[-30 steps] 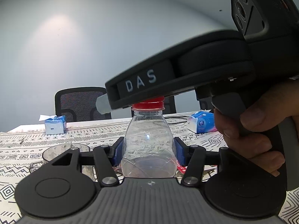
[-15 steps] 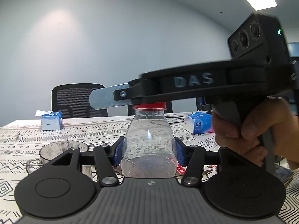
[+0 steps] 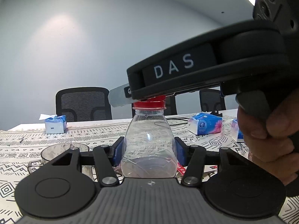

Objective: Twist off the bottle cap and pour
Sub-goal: 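Twist the red cap with the right tool while the left tool holds the bottle, then open the left tool off the bottle while the right tool releases the cap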

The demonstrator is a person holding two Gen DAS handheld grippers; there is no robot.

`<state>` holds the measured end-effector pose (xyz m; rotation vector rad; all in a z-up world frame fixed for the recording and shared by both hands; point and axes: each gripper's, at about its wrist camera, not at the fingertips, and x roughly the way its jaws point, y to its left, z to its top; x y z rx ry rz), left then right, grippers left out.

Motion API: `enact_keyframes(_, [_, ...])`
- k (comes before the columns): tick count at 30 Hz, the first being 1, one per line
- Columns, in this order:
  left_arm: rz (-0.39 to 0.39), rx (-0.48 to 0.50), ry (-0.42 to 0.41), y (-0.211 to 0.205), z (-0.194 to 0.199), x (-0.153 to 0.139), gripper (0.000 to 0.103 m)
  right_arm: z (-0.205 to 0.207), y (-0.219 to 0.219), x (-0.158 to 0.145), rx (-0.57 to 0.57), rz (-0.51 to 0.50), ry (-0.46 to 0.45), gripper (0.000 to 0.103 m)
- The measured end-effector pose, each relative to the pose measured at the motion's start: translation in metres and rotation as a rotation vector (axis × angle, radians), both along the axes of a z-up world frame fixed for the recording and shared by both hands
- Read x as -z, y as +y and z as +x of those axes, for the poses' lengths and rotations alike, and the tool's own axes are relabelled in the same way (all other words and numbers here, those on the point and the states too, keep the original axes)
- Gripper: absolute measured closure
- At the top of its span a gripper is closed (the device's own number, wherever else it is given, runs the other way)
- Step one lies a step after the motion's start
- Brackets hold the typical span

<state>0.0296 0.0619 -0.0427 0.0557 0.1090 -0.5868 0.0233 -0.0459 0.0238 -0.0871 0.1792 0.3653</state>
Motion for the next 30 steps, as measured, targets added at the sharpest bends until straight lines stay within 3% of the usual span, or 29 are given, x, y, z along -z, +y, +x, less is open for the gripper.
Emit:
enact_keyframes(4, [-0.013, 0.007, 0.013, 0.004, 0.003, 0.0, 0.051, -0.004, -0.005, 0.004, -0.055, -0.031, -0.034, 0.07])
enact_keyframes(10, [-0.037, 0.017, 0.036, 0.008, 0.009, -0.001, 0.052, 0.011, -0.028, 0.004, -0.287, -0.055, -0.064, 0.07])
enact_keyframes(14, [-0.05, 0.025, 0.044, 0.009, 0.011, -0.002, 0.051, 0.021, -0.04, -0.002, -0.396, -0.049, -0.03, 0.07])
enact_keyframes(18, [-0.029, 0.035, 0.013, 0.006, 0.007, 0.001, 0.047, 0.014, -0.046, -0.005, -0.343, 0.056, 0.036, 0.068])
enact_keyframes(20, [-0.034, 0.036, 0.013, 0.007, 0.007, 0.001, 0.045, 0.006, -0.055, -0.003, -0.276, 0.142, 0.068, 0.055])
enact_keyframes(21, [-0.03, 0.038, 0.015, 0.007, 0.006, 0.002, 0.045, 0.001, -0.059, 0.0, -0.226, 0.175, 0.08, 0.039])
enact_keyframes(22, [-0.026, 0.039, 0.018, 0.006, 0.006, 0.002, 0.044, -0.005, -0.062, 0.004, -0.183, 0.201, 0.079, 0.034])
enact_keyframes(26, [0.0, 0.014, 0.012, 0.009, 0.003, 0.004, 0.027, -0.026, -0.073, 0.022, -0.023, 0.258, 0.051, 0.034])
enact_keyframes(30, [-0.023, 0.008, 0.035, 0.022, 0.0, -0.001, 0.025, -0.04, -0.096, 0.036, 0.117, 0.366, 0.056, 0.033])
